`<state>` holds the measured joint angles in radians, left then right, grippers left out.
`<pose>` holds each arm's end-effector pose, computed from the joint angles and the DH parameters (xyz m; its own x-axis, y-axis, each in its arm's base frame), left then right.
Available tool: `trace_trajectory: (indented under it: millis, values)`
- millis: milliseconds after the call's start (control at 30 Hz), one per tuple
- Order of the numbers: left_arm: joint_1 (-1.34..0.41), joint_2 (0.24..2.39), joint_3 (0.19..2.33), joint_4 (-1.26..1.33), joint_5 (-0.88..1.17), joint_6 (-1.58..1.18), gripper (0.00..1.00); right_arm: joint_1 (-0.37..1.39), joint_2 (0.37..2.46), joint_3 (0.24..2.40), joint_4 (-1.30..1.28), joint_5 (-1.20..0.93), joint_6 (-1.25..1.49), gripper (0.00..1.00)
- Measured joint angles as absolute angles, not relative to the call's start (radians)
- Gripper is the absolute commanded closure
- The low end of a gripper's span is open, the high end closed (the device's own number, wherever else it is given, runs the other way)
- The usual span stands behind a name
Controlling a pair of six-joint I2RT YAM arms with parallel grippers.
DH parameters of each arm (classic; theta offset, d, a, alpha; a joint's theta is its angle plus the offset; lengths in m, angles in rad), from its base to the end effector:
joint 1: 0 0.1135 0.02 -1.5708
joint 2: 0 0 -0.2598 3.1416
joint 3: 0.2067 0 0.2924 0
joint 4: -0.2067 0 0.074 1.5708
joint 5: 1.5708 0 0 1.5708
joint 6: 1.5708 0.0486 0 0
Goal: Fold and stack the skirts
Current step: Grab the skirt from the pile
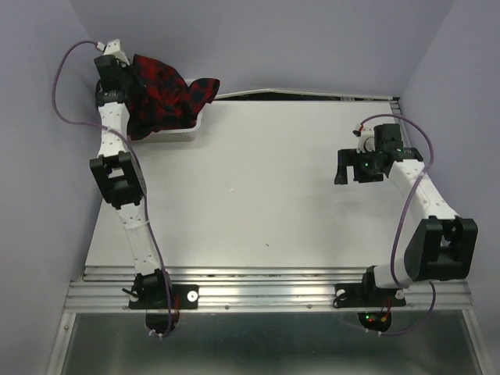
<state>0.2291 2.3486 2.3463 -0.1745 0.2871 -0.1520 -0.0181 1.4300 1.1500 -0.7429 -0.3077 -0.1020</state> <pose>0.5946 0.1245 0.3367 -0.1774 -0.1905 -0.9655 0.0271 0.9798 -0.1983 0.3380 0.0086 0.2466 -0.8347 -0.0819 -0.5445 -0.2266 0.9523 0.2041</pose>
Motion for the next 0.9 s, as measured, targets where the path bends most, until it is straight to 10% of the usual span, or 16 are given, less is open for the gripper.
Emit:
trace_trajectory:
  millis: [367, 433, 467, 600, 900]
  values:
    - [0.229, 2.349, 2.381, -0.128, 0.324, -0.170, 1.00, -0.018, 1.430, 1.151, -0.741, -0.291, -0.105, 0.00]
    - [0.229, 2.349, 2.381, -0.125, 0.326, -0.170, 0.78, -0.018, 1.430, 1.151, -0.740, -0.291, -0.105, 0.00]
    - [0.229, 2.348, 2.380, -0.121, 0.325, -0.167, 0.45, -0.018, 1.430, 1.151, -0.740, -0.291, -0.105, 0.00]
    - [0.229, 2.341, 2.371, -0.114, 0.311, -0.191, 0.02, -0.018, 1.430, 1.151, -0.740, -0.293, -0.105, 0.00]
    - [0.231, 2.331, 2.356, -0.128, 0.261, -0.204, 0.10, -0.018, 1.430, 1.151, -0.740, -0.295, -0.109, 0.00]
